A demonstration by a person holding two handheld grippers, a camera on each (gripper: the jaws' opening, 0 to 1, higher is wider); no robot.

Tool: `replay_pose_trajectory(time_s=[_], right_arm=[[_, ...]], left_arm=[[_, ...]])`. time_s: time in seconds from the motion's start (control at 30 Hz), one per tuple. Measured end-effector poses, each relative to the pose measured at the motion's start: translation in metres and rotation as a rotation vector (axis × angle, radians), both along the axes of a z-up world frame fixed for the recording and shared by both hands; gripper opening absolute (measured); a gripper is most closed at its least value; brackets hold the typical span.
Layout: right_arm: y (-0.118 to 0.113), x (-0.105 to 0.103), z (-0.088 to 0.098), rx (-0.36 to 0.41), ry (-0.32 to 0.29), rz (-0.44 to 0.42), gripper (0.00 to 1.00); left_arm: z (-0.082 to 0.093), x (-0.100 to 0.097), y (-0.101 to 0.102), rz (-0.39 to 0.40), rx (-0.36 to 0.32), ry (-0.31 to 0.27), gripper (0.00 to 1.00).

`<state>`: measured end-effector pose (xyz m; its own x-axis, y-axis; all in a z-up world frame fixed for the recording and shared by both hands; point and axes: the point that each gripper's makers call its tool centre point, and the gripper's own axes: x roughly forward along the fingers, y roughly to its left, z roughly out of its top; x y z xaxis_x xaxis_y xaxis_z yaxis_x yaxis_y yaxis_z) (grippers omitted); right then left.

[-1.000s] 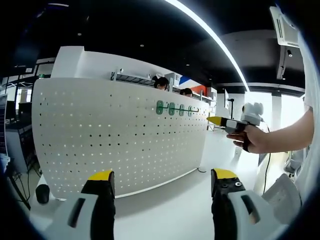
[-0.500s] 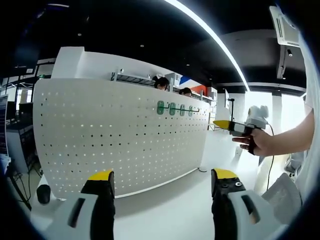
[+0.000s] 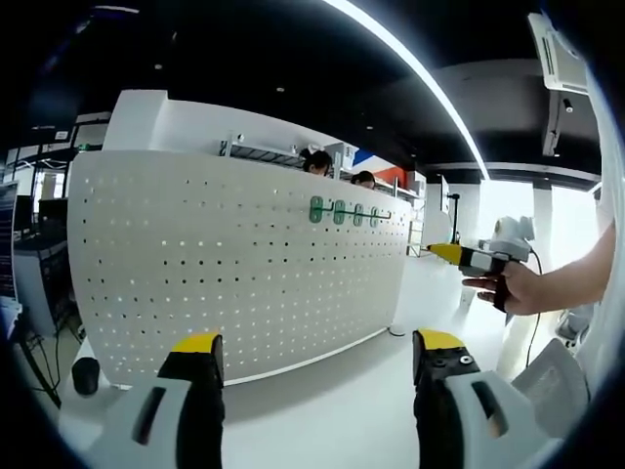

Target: Insert the hook assembly into the mounting plate slot until the hook locks in place.

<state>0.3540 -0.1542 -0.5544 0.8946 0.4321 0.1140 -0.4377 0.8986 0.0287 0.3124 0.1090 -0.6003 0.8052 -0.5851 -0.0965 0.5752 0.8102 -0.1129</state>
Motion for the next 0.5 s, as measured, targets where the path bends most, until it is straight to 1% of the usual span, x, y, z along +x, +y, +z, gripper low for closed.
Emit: replay_pose_trajectory(time_s=[0.33, 0.5], right_arm=[[0.002, -0.015, -0.008, 0.001, 0.009, 0.015, 0.53], [0.002, -0.021, -0.012, -0.003, 0.012, 0.016, 0.55]], left_arm=[[-0.004, -0.002, 0.002, 0.001, -0.004, 0.005, 0.83], [-0.008, -0.003, 0.005, 0.005, 0.001, 0.006, 0.84]])
